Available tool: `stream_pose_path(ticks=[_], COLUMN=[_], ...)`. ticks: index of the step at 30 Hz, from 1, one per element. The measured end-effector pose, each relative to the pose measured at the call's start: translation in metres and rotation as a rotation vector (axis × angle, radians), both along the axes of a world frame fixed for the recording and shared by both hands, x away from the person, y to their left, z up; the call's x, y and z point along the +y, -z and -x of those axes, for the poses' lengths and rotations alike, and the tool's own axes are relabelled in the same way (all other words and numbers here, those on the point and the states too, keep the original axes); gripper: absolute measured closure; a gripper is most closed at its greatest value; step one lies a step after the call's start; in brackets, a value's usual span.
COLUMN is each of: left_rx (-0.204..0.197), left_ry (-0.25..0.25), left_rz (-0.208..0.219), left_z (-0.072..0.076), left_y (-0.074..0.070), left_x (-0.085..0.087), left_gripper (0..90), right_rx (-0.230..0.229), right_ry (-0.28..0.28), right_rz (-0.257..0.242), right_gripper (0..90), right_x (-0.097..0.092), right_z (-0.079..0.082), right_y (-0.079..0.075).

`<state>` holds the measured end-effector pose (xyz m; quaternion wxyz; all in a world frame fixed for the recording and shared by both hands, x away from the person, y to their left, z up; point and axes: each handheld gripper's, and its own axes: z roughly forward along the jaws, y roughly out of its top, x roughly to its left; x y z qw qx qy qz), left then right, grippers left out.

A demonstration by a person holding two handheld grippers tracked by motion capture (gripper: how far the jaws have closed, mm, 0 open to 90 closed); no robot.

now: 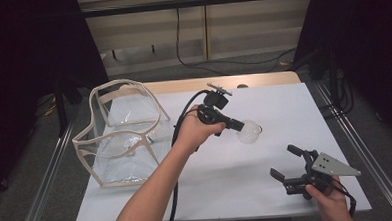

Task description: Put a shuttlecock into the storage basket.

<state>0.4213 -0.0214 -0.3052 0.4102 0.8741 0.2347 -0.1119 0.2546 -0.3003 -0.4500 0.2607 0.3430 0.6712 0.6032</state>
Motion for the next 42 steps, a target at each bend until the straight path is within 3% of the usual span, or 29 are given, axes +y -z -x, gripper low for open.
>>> stream_pose_path(ticks=[25, 35, 42], left_rx=[0.026, 0.047, 0.049], left_ry=[0.013, -0.008, -0.022], left_rz=[-0.011, 0.006, -0.007], left_z=[0.003, 0.002, -0.001], left_y=[-0.036, -0.048, -0.054], left_x=[0.024, 0.036, 0.044], left_gripper=[90.0, 90.0, 90.0], right_rx=[0.003, 0.0, 0.002], right_ry=[-0.003, -0.004, -0.007], right_rz=[0.004, 0.006, 0.006], right_gripper=[0.7, 0.7, 0.7], right_x=[0.001, 0.002, 0.002], right_z=[0.0, 0.0, 0.0], right_y=[0.0, 0.0, 0.0])
